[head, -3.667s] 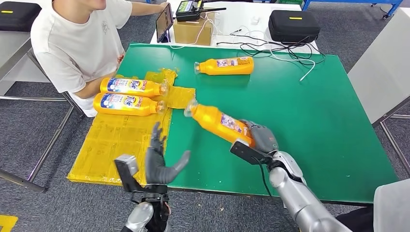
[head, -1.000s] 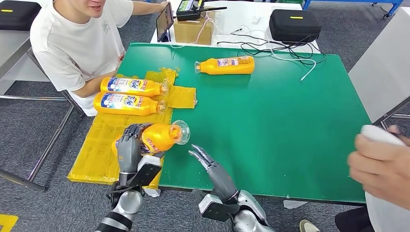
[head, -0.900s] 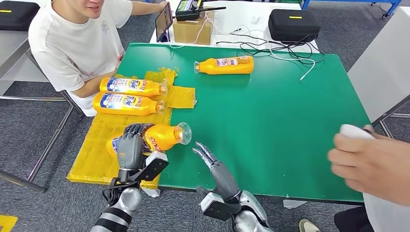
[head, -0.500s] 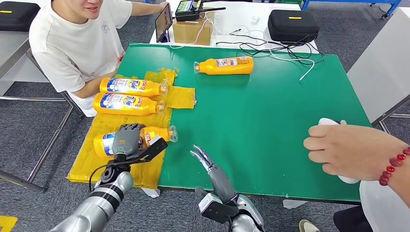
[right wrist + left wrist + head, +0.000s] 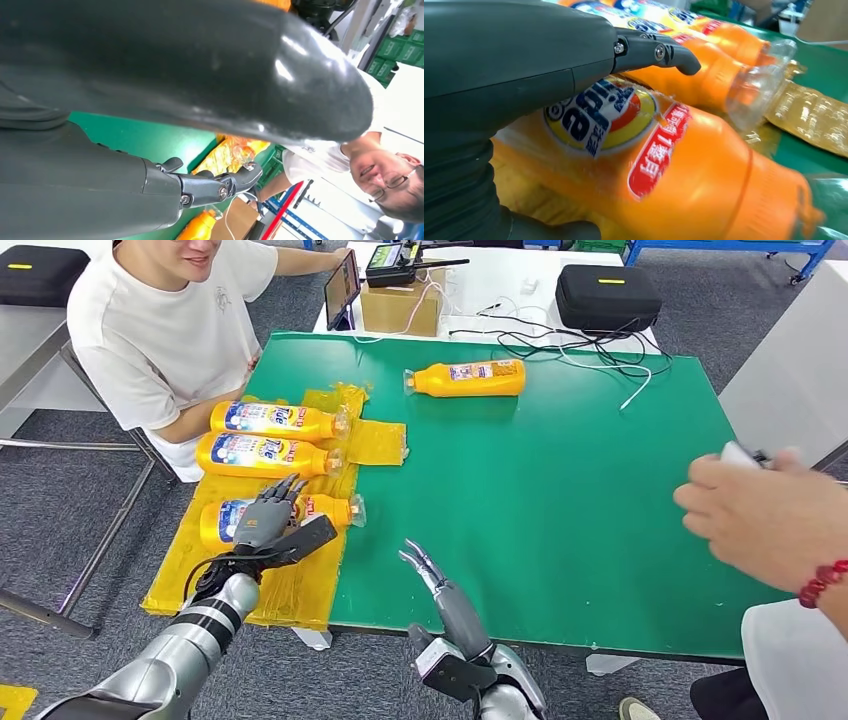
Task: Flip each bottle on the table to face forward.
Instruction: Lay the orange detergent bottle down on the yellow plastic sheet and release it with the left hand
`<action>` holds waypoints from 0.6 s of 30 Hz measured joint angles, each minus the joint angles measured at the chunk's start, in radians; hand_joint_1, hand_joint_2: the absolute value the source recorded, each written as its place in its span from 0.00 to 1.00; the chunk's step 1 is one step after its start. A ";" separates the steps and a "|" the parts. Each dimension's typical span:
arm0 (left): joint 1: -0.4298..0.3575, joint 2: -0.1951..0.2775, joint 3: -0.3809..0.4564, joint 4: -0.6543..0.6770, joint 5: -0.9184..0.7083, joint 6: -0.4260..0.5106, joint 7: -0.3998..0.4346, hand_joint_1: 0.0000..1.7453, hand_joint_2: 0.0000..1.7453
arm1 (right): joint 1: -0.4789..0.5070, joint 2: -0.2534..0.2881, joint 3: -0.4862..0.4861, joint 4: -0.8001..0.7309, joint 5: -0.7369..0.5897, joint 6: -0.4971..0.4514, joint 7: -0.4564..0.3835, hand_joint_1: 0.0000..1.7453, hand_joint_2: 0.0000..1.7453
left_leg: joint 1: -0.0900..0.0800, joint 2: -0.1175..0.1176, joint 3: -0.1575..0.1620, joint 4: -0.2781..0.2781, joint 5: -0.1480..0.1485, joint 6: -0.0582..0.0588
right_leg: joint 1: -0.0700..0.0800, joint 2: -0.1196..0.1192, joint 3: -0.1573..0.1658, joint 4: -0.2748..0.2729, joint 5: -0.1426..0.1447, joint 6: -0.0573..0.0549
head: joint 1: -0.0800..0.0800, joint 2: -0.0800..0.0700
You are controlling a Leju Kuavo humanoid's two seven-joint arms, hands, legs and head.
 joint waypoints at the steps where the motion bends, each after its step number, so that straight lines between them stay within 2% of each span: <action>1: 0.001 -0.001 0.001 -0.002 0.023 -0.012 -0.017 0.00 1.00 | 0.000 0.001 -0.001 0.001 -0.002 0.000 -0.001 0.00 0.00 | 0.000 0.000 0.000 0.000 0.000 0.000 | 0.000 0.000 0.000 0.000 0.000 0.000 | 0.000 0.000; 5: 0.023 -0.013 0.007 -0.033 0.145 -0.050 -0.106 0.00 1.00 | 0.000 0.003 -0.003 0.007 -0.003 -0.001 -0.003 0.00 0.00 | -0.001 0.000 0.000 0.000 0.000 0.000 | -0.001 0.000 0.000 0.000 0.000 0.000 | 0.000 0.000; 8: 0.072 -0.031 0.010 -0.098 0.274 -0.054 -0.214 0.00 1.00 | 0.000 0.003 -0.003 0.014 -0.004 -0.001 -0.008 0.00 0.00 | -0.001 0.001 0.000 0.000 0.000 0.000 | -0.001 0.000 -0.001 0.000 0.000 0.000 | 0.000 0.000; 11: 0.136 -0.051 0.010 -0.197 0.399 -0.042 -0.289 0.00 1.00 | 0.000 0.004 -0.003 0.020 -0.004 -0.004 -0.016 0.00 0.00 | -0.001 0.002 -0.002 0.000 0.000 0.000 | 0.000 0.001 -0.004 0.000 0.000 0.000 | 0.000 0.000; 16: 0.225 -0.085 0.008 -0.409 0.593 0.004 -0.353 0.00 1.00 | -0.001 0.005 -0.001 0.030 0.018 -0.047 -0.029 0.00 0.00 | 0.000 0.002 -0.006 0.000 0.000 0.000 | 0.000 0.001 -0.008 0.000 0.000 0.000 | 0.000 0.000; 18: 0.259 -0.101 0.007 -0.513 0.687 0.014 -0.377 0.00 1.00 | -0.003 0.005 0.004 0.031 0.043 -0.089 -0.040 0.00 0.50 | 0.000 0.002 -0.008 0.000 0.000 0.000 | 0.000 0.001 -0.009 0.000 0.000 0.000 | 0.000 0.000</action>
